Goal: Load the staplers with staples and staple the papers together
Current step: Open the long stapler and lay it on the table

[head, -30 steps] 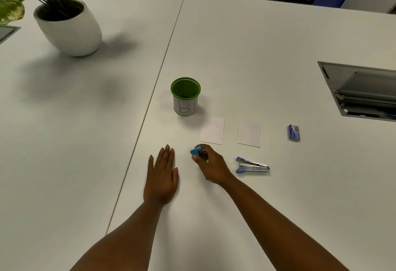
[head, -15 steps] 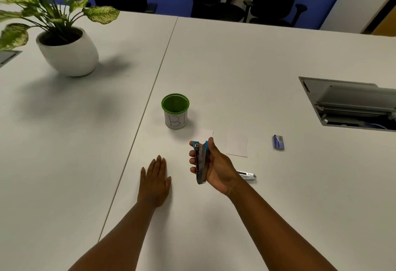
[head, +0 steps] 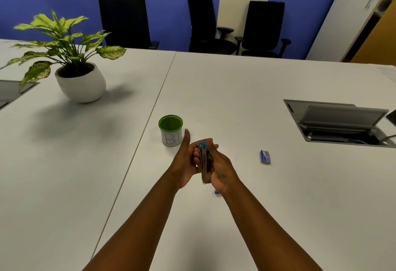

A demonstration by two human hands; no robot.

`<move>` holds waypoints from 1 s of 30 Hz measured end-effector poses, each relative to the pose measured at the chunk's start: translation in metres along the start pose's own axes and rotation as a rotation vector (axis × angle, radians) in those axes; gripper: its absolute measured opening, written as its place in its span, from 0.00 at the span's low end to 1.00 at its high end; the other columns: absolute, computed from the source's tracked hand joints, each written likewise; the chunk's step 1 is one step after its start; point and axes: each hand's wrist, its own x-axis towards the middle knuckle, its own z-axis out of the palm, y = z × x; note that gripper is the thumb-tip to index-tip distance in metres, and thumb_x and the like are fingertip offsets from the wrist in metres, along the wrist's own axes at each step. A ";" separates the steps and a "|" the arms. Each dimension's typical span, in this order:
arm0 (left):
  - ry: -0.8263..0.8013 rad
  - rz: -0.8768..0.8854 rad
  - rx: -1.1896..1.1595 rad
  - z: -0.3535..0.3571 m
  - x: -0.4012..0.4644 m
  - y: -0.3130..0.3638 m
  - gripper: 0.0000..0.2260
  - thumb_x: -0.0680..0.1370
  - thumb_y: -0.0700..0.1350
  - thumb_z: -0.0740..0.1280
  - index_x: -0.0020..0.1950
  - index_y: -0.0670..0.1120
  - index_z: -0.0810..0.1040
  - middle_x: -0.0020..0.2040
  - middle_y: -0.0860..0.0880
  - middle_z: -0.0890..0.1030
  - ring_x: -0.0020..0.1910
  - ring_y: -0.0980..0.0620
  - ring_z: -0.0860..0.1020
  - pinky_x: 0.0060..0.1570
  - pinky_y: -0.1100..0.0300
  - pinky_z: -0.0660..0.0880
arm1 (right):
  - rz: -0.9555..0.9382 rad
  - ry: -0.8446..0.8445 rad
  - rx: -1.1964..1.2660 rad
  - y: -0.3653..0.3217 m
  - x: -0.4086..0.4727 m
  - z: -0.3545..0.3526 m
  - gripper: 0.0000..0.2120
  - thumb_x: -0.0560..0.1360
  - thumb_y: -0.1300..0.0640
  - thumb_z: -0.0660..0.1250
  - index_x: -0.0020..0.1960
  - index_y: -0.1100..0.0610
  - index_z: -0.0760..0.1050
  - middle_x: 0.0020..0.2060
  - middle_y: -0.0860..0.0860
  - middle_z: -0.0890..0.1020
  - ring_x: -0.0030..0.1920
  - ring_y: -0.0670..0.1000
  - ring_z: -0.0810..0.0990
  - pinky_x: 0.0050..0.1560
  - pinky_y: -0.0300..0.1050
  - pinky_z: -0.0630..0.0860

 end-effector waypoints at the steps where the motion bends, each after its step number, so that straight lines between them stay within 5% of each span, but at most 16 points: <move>1: 0.002 -0.010 -0.039 0.004 -0.002 0.000 0.35 0.65 0.72 0.53 0.50 0.48 0.84 0.51 0.46 0.67 0.31 0.59 0.67 0.44 0.64 0.75 | 0.002 -0.006 0.019 -0.002 -0.002 -0.001 0.17 0.76 0.48 0.61 0.43 0.61 0.79 0.29 0.51 0.84 0.30 0.46 0.83 0.36 0.36 0.81; 6: 0.084 -0.037 -0.145 0.014 -0.019 0.003 0.35 0.75 0.68 0.44 0.45 0.45 0.83 0.25 0.51 0.65 0.22 0.58 0.68 0.31 0.65 0.77 | 0.040 -0.066 0.059 -0.009 -0.018 -0.002 0.19 0.76 0.46 0.60 0.46 0.62 0.78 0.30 0.53 0.84 0.30 0.47 0.82 0.32 0.37 0.81; 10: 0.031 -0.008 -0.095 0.019 -0.028 0.005 0.38 0.72 0.70 0.44 0.57 0.45 0.81 0.35 0.47 0.68 0.30 0.56 0.69 0.49 0.56 0.80 | 0.006 -0.057 0.010 -0.011 -0.027 0.000 0.18 0.77 0.48 0.59 0.43 0.62 0.78 0.28 0.51 0.84 0.29 0.46 0.82 0.32 0.35 0.80; 14: 0.053 0.005 -0.074 0.024 -0.035 0.006 0.36 0.75 0.67 0.43 0.62 0.42 0.75 0.30 0.49 0.74 0.27 0.57 0.76 0.38 0.61 0.78 | 0.022 -0.068 0.016 -0.016 -0.035 0.006 0.17 0.75 0.46 0.62 0.43 0.61 0.78 0.29 0.52 0.83 0.29 0.46 0.82 0.32 0.36 0.80; 16: 0.045 0.019 -0.056 0.027 -0.037 0.006 0.36 0.76 0.66 0.41 0.64 0.42 0.74 0.32 0.48 0.75 0.28 0.57 0.78 0.46 0.57 0.76 | 0.007 -0.057 -0.029 -0.017 -0.036 0.006 0.16 0.75 0.47 0.62 0.42 0.60 0.78 0.27 0.51 0.83 0.27 0.46 0.81 0.32 0.36 0.79; 20: 0.104 0.041 -0.016 0.032 -0.038 0.007 0.29 0.79 0.61 0.44 0.57 0.44 0.78 0.35 0.48 0.73 0.32 0.56 0.76 0.44 0.58 0.78 | -0.035 -0.041 -0.136 -0.018 -0.039 0.007 0.17 0.75 0.46 0.63 0.42 0.60 0.79 0.28 0.50 0.83 0.28 0.45 0.80 0.34 0.36 0.79; 23: 0.167 0.078 0.094 0.034 -0.042 0.004 0.18 0.80 0.55 0.51 0.51 0.49 0.77 0.51 0.45 0.79 0.53 0.48 0.77 0.58 0.49 0.75 | -0.067 -0.031 -0.242 -0.022 -0.044 0.010 0.17 0.75 0.45 0.60 0.48 0.59 0.77 0.40 0.52 0.82 0.42 0.50 0.80 0.45 0.44 0.76; 25: 0.206 0.110 0.119 0.039 -0.047 0.002 0.13 0.81 0.53 0.53 0.48 0.52 0.76 0.51 0.47 0.81 0.55 0.47 0.78 0.62 0.46 0.72 | -0.078 -0.023 -0.301 -0.026 -0.049 0.012 0.17 0.76 0.44 0.59 0.49 0.57 0.76 0.43 0.51 0.80 0.46 0.51 0.78 0.50 0.49 0.73; 30: 0.315 0.189 0.125 0.043 -0.049 -0.001 0.09 0.79 0.50 0.59 0.48 0.51 0.77 0.52 0.44 0.81 0.56 0.45 0.78 0.56 0.50 0.75 | -0.128 0.001 -0.325 -0.027 -0.053 0.017 0.15 0.73 0.44 0.64 0.43 0.56 0.78 0.38 0.51 0.81 0.39 0.49 0.80 0.36 0.43 0.75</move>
